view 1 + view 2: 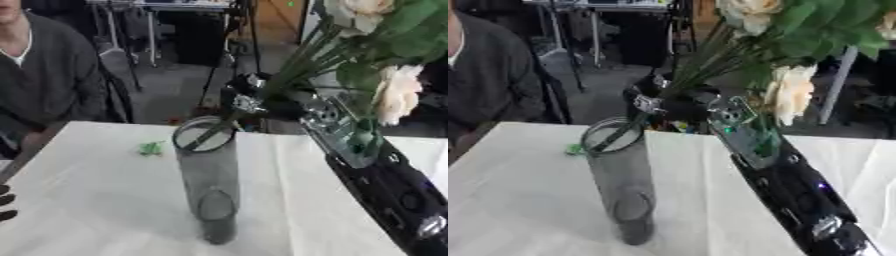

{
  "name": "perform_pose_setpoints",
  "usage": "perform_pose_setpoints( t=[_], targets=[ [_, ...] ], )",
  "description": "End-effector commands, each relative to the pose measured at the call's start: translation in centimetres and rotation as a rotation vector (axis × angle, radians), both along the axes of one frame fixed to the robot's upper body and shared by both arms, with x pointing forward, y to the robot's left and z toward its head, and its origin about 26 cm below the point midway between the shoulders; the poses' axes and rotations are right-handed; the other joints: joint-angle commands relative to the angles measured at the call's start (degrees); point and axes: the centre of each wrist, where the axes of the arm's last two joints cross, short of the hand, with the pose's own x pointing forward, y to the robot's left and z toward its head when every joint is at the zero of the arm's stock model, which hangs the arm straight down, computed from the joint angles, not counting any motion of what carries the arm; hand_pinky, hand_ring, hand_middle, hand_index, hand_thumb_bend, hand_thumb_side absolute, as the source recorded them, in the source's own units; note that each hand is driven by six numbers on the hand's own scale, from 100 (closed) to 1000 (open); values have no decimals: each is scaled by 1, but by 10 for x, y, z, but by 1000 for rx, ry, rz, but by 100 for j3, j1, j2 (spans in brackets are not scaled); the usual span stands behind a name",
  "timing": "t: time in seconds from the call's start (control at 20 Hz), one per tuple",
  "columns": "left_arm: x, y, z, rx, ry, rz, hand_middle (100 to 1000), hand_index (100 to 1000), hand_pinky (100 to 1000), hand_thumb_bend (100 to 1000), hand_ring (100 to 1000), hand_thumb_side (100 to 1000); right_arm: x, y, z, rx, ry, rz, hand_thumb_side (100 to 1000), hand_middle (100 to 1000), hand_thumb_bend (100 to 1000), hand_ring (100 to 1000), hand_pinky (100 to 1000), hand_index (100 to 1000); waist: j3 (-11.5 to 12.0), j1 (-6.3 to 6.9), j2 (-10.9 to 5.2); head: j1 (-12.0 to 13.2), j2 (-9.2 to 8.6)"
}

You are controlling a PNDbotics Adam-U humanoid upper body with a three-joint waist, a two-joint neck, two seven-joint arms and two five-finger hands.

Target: Arrange flowers into the vase.

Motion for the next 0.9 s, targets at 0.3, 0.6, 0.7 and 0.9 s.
perform_pose_setpoints(
  t=[0.3,0.6,0.7,0.9],
  targets=[
    [0,6,8,13,-24,16,769,804,762,1000,814,742,-1,-9,21,-34,-52,-2,828,494,100,586,333,551,-5,24,-87,11,-45],
    [0,7,8,13,-26,18,769,804,763,1000,814,744,-1,-9,21,-38,-52,-1,828,494,100,587,338,551,-11,28,-82,6,-38],
    [0,7,8,13,-26,19,769,804,763,1000,814,744,-2,-10,22,-44,-54,-2,815,495,100,588,340,548,-15,25,-81,6,-35],
    [0,8,8,15,-26,24,769,803,763,1000,814,745,-2,-12,23,-70,-61,4,700,494,100,588,346,529,-40,2,-90,19,-31]
  ],
)
